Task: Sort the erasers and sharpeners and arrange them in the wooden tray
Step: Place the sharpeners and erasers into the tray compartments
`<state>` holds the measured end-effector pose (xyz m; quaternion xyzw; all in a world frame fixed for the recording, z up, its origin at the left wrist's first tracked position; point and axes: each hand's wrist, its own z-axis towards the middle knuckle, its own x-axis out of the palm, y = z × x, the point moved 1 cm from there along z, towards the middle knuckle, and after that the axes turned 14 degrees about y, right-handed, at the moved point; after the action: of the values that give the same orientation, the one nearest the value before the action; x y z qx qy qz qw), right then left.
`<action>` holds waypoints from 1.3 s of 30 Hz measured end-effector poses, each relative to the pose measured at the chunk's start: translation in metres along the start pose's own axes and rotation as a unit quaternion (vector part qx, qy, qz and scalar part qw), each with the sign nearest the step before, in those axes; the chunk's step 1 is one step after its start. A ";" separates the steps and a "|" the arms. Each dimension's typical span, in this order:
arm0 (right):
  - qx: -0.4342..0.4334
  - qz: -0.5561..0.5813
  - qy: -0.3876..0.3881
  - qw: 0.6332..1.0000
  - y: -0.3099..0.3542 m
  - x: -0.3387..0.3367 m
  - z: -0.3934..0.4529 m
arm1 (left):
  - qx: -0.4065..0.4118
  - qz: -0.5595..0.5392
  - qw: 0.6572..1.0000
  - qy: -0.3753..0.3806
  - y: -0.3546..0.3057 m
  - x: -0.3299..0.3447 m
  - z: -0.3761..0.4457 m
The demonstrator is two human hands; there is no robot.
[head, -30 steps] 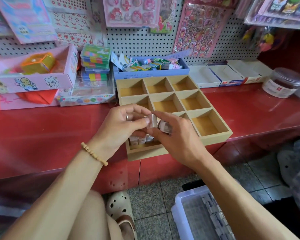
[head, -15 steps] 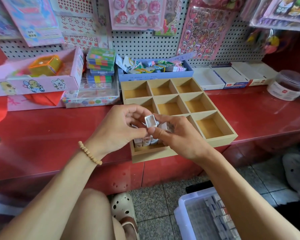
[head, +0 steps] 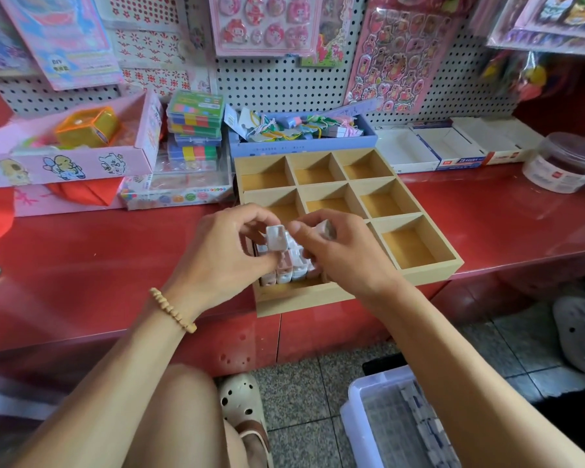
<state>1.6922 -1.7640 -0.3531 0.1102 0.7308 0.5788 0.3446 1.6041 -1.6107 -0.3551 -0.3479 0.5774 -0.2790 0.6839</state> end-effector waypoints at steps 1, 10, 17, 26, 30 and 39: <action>0.019 0.034 -0.019 0.999 -0.001 -0.003 0.000 | -0.012 0.013 1.000 -0.007 0.006 0.000 -0.002; 0.155 0.328 -0.055 0.930 -0.005 -0.017 -0.006 | -0.064 0.083 0.994 0.004 0.030 0.014 -0.008; 0.149 0.340 -0.042 0.927 -0.010 -0.017 -0.005 | -0.073 0.080 0.994 0.007 0.031 0.017 -0.006; 0.125 0.369 -0.035 0.920 -0.008 -0.010 0.001 | -0.047 0.046 0.997 -0.036 0.024 0.014 -0.003; 0.110 0.343 -0.028 0.932 -0.007 -0.007 0.006 | 0.002 -0.012 0.999 -0.048 0.003 0.014 0.007; 0.097 0.339 -0.028 0.935 -0.008 -0.005 0.020 | 0.018 -0.105 0.993 0.047 -0.015 0.023 0.030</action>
<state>1.7102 -1.7535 -0.3608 0.4009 0.6925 0.5842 0.1358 1.6379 -1.6330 -0.3540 -0.3808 0.5638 -0.3761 0.6290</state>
